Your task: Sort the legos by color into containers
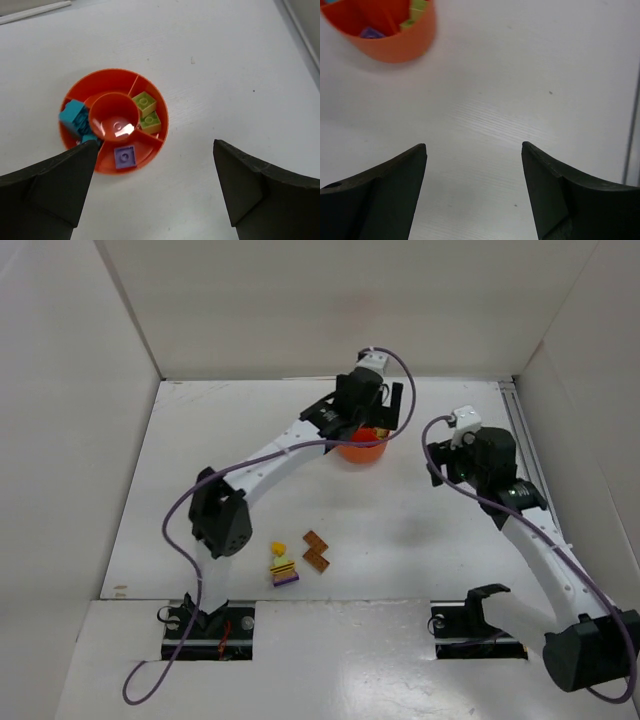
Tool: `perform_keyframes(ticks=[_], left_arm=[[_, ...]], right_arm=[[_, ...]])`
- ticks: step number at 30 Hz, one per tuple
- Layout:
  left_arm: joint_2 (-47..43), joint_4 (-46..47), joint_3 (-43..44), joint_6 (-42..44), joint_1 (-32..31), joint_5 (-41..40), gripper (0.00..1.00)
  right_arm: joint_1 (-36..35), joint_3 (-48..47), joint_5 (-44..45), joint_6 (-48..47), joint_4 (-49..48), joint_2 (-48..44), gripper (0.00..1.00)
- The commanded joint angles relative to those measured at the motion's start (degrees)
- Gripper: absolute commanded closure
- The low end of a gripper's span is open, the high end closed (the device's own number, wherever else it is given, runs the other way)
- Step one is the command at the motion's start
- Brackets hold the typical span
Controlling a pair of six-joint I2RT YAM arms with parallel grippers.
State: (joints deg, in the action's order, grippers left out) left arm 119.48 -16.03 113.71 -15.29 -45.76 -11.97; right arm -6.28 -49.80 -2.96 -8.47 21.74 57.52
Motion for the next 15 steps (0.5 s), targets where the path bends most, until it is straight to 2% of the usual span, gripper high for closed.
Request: perform_keyframes(ticks=[1,2,3,4,6,7,10,12,15], left_arm=[[-17.4,2.6,-8.5,-5.3,1.2,-1.5,0.01],[-20.0,1.5,-11.6,-7.5,2.5,-4.9,0.01],[-22.7,0.4,-18.5,-9.9,3.2,-6.2,0.01],[-28.4,-1.0,-22.3,-15.2,3.9,-7.8,0.01],[-34.5,-4.9,-29.8,-20.2,7.8,-9.3,0.01],[-40.7,-6.2,-37.7,-22.7,9.3,-10.1,0.01],[-49.2,-11.8,-50.5,-30.7,15.8,-10.1,0.01],[-56.7,-15.7,-55.2,-33.7,18.8,-10.7,0.01],[-64.6,-20.6,-60.6,-39.0,19.5,-12.5,0.01]], right_arm=[[-10.7,-1.7,-0.6,-3.0,-3.6,-0.4,0.19],[-13.4,-1.7,0.0,-3.0,-4.5,0.4,0.19],[-16.0,-1.7,0.0,-3.0,-5.7,0.9,0.19],[-22.0,-1.7,0.9,-3.0,-6.5,2.1,0.19],[-28.3,-1.7,2.7,-3.0,-9.1,3.7,0.19],[-34.3,-1.7,3.5,-3.0,-10.0,4.9,0.19],[-41.3,-4.1,4.6,-2.3,-13.0,11.3,0.22],[-46.9,-7.2,3.8,-1.6,-13.9,17.6,0.24],[-54.2,-11.4,4.3,-1.6,-16.3,25.7,0.26]])
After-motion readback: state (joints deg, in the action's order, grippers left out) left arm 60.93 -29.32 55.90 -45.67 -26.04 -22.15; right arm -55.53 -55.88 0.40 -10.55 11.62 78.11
